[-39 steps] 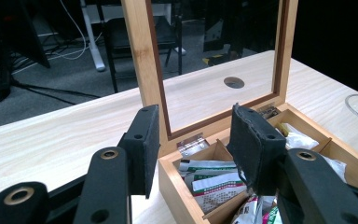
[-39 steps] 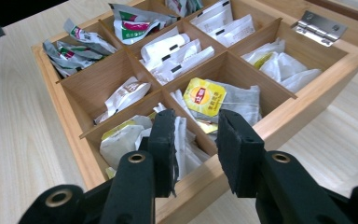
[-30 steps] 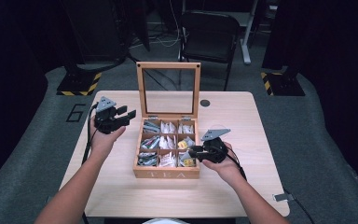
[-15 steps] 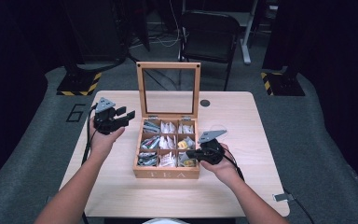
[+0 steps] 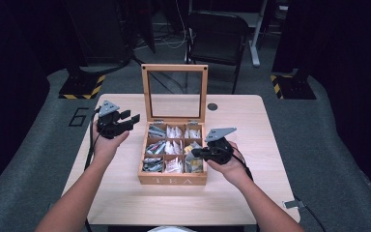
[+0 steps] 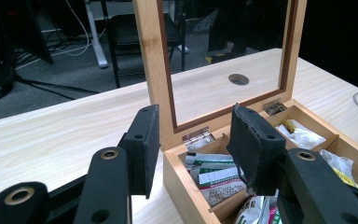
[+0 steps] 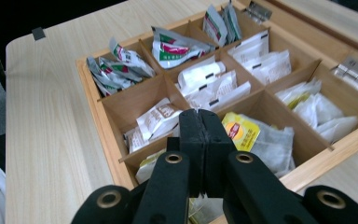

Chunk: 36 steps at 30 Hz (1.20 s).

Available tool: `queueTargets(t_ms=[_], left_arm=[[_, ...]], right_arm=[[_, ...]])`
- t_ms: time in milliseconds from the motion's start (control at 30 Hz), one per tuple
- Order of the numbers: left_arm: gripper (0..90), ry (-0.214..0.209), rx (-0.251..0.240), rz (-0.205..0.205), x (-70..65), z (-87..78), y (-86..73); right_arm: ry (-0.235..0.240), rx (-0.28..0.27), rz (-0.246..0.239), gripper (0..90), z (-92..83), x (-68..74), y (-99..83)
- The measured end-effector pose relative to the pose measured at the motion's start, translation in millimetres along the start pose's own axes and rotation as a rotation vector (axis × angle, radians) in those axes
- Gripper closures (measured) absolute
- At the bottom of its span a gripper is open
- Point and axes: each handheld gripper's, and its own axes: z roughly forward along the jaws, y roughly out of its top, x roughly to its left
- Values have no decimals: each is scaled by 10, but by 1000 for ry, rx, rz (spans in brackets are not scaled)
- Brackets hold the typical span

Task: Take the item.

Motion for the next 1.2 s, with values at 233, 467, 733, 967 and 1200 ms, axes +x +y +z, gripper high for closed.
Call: queueTargets(t_ms=[233, 467, 733, 967, 1200], left_arm=[[531, 4, -4, 3, 3, 0, 8], [531, 3, -3, 4, 3, -2, 18], [531, 3, -1, 4, 10, -10, 22], [531, 3, -3, 3, 14, -7, 22], [531, 3, -3, 3, 10, -11, 23]], right_arm=[[-4, -4, -8, 894, -47, -18, 103], [-5, -5, -10, 895, -62, -37, 141], [-12, -8, -5, 895, -83, -65, 171], [-29, -9, -20, 895, -135, -116, 240], [-63, -11, -14, 895, -233, -207, 325]])
